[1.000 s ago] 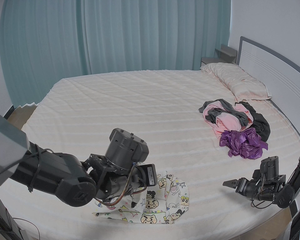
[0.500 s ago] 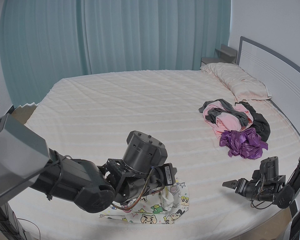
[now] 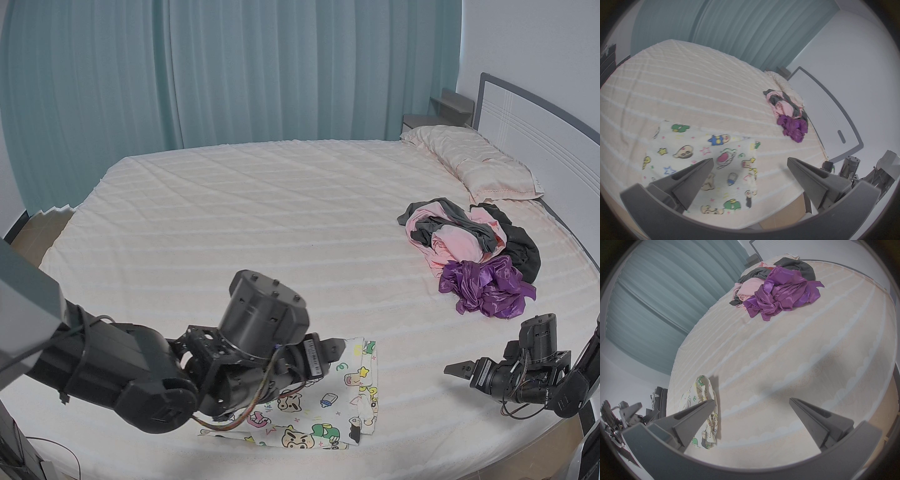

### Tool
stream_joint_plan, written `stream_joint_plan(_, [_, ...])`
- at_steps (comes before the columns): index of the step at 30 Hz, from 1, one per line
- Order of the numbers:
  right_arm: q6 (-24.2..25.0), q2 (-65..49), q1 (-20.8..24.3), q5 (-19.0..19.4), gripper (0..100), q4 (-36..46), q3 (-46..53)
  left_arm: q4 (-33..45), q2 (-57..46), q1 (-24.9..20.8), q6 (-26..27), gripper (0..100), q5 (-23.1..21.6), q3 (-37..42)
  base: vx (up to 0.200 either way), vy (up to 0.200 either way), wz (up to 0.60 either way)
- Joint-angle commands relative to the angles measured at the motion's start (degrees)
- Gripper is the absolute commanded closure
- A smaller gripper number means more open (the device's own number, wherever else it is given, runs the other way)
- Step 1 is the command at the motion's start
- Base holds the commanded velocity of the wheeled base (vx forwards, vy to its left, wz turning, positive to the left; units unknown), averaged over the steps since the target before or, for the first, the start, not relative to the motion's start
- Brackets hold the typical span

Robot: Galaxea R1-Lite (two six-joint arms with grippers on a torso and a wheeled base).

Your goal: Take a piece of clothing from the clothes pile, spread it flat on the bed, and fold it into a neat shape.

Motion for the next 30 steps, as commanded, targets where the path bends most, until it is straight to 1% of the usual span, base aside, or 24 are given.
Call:
stream_joint_plan(1, [0.0,0.1,0.4,0.1,0,0.0,0.3,-0.1,-6.6,4.7,-2.8,0,-0.2,7.8,0.0,0.0,0.0])
stream_joint_plan(3, [0.0,0.1,0.6,0.2,0,0.0,0.5,-0.6,-8.4,6.8,-5.8,0,-1.1,11.3,0.0,0.0,0.0])
stream_joint_plan(5, [0.0,0.1,0.8,0.2,0,0.0,0.5,-0.8,-9.0,7.5,-6.2,0,-1.7,12.5,-0.2,0.0,0.0])
stream_joint_plan(6, [0.1,0.2,1.2,0.2,0,0.0,0.6,-1.3,-11.9,9.7,-6.6,0,-5.4,17.5,-0.2,0.0,0.0])
stream_joint_plan(9, [0.1,0.3,1.2,0.3,0,0.0,0.8,-3.7,-16.5,13.2,-6.6,0,-12.5,24.0,-0.2,0.0,0.0])
stream_joint_plan(12, [0.2,0.4,1.3,0.3,0,0.0,0.9,-5.1,-20.7,16.6,-6.8,0,-17.2,28.8,-0.2,0.0,0.0])
stream_joint_plan(15, [0.4,0.8,1.8,0.3,0,0.0,0.8,-5.2,-22.8,20.0,-6.7,0,-20.9,32.8,0.0,0.0,0.0])
stream_joint_plan(16, [0.4,0.8,1.8,0.3,0,0.0,0.8,-5.2,-22.8,20.0,-6.7,0,-20.9,32.8,0.0,0.0,0.0])
stream_joint_plan(17, [0.4,1.6,2.3,0.2,0,0.0,0.9,-5.2,-23.0,21.5,-6.5,0,-22.3,33.9,0.0,0.0,0.0])
stream_joint_plan(19, [0.4,1.9,2.7,0.2,0,0.0,1.0,-5.2,-22.8,22.3,-6.7,0,-22.7,34.0,0.0,0.0,0.0])
stream_joint_plan(20, [0.4,2.1,3.4,0.3,0,0.0,1.3,-5.3,-22.2,23.6,-6.7,0,-23.1,33.9,0.0,0.0,0.0])
stream_joint_plan(22, [0.4,2.4,3.7,0.2,0,0.0,1.4,-5.3,-22.0,24.0,-6.7,0,-23.6,33.8,0.0,0.0,0.0])
stream_joint_plan(23, [0.4,2.7,4.1,0.2,0,-0.4,1.6,-5.3,-21.8,24.4,-6.9,0,-25.1,33.5,0.0,0.0,0.0])
stream_joint_plan(24, [0.4,2.7,4.1,0.2,0,-0.4,1.6,-5.3,-21.8,24.4,-6.9,0,-25.1,33.5,0.0,0.0,0.0])
stream_joint_plan(27, [0.5,2.8,4.2,0.2,0,-1.3,1.9,-5.4,-23.7,25.5,-8.5,0,-29.4,33.9,0.0,0.0,0.0])
stream_joint_plan(29, [0.5,2.5,4.7,0.3,0,-2.5,2.5,-5.3,-24.3,26.6,-9.1,0,-31.2,34.0,0.0,0.2,0.0])
stream_joint_plan(30, [0.5,2.5,4.7,0.3,0,-2.6,2.6,-5.3,-24.3,26.7,-9.1,0,-31.3,34.0,0.0,0.2,0.0])
